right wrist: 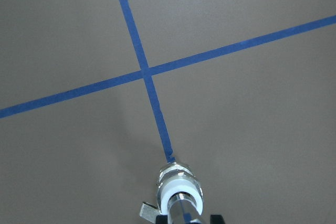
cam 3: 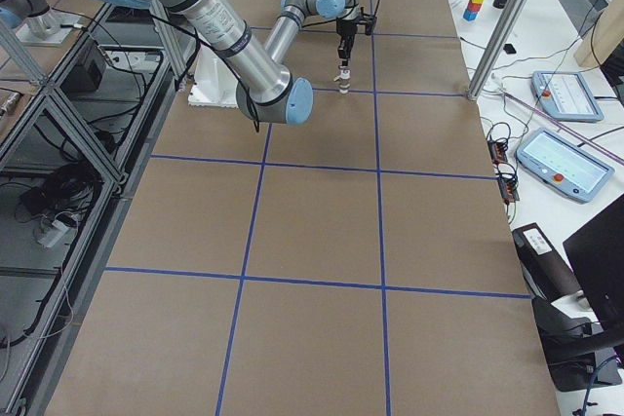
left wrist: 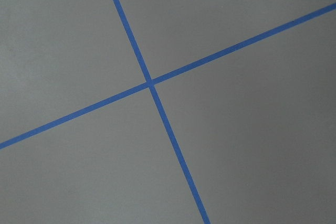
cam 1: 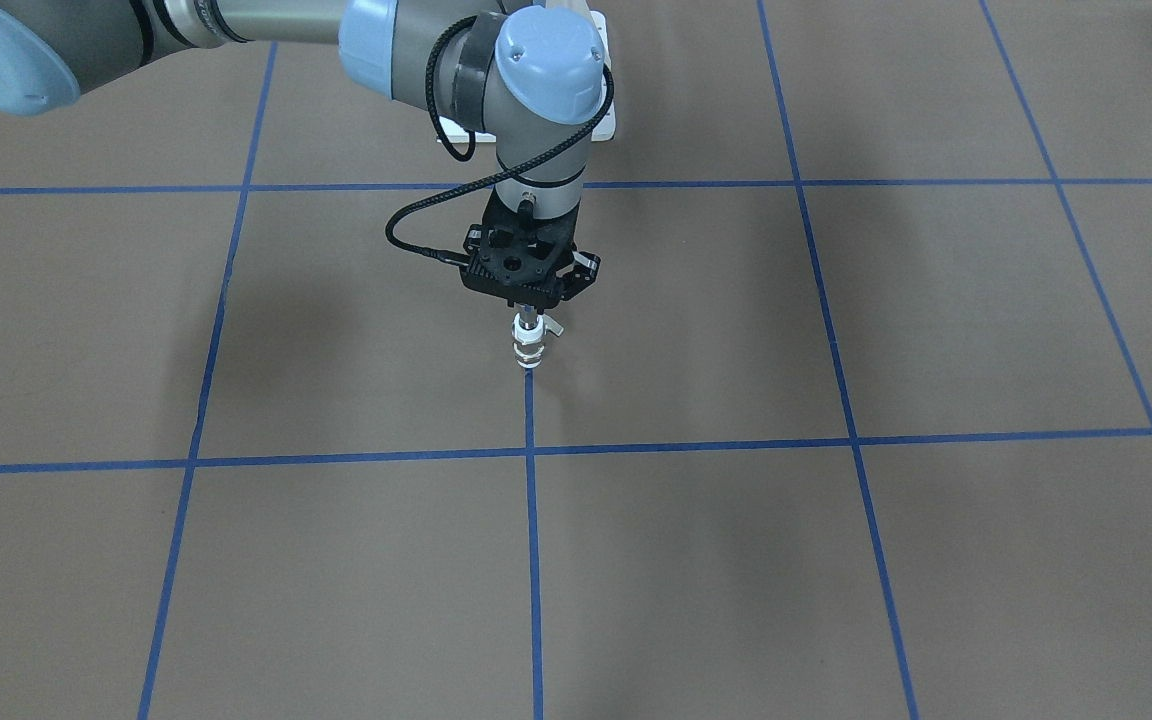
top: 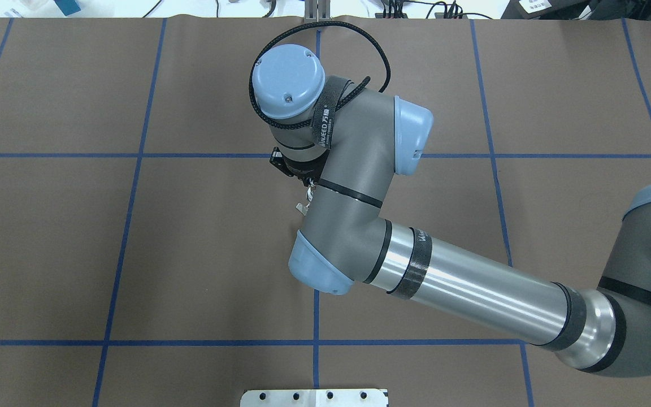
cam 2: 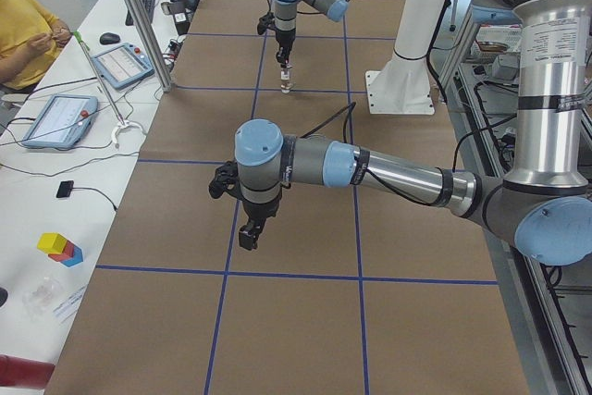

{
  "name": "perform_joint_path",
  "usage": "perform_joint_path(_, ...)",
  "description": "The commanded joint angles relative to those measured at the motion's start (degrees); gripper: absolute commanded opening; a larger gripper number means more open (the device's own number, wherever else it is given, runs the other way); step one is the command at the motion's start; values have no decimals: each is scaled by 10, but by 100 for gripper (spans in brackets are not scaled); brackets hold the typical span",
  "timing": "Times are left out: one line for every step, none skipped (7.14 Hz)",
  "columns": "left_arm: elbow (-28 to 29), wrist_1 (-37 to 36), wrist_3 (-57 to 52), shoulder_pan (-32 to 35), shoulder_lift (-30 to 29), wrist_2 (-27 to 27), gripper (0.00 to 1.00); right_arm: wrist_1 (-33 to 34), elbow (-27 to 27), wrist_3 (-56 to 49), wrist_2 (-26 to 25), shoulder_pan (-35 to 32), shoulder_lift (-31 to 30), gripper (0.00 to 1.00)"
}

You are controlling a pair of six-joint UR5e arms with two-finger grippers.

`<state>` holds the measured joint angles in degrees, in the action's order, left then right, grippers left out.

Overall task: Assemble PPR valve and pipe with both arms
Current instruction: 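Lower the chrome fitting onto the valve top with the right gripper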

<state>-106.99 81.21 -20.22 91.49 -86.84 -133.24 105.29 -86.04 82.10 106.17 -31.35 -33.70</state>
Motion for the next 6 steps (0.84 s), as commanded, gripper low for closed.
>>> perform_joint_path(-1,0,0,0,0,0,100,0,0,0,0,1,0,0)
perform_joint_path(-1,0,0,0,0,0,100,0,0,-1,0,1,0,0)
perform_joint_path(-1,0,0,0,0,0,100,0,0,-2,0,1,-2,0)
perform_joint_path(-1,0,0,0,0,0,100,0,-1,-5,0,1,-3,0)
perform_joint_path(-2,0,0,0,0,0,100,0,-1,-5,0,1,-3,0)
perform_joint_path(-2,0,0,0,0,0,100,0,-2,-6,0,1,-3,0)
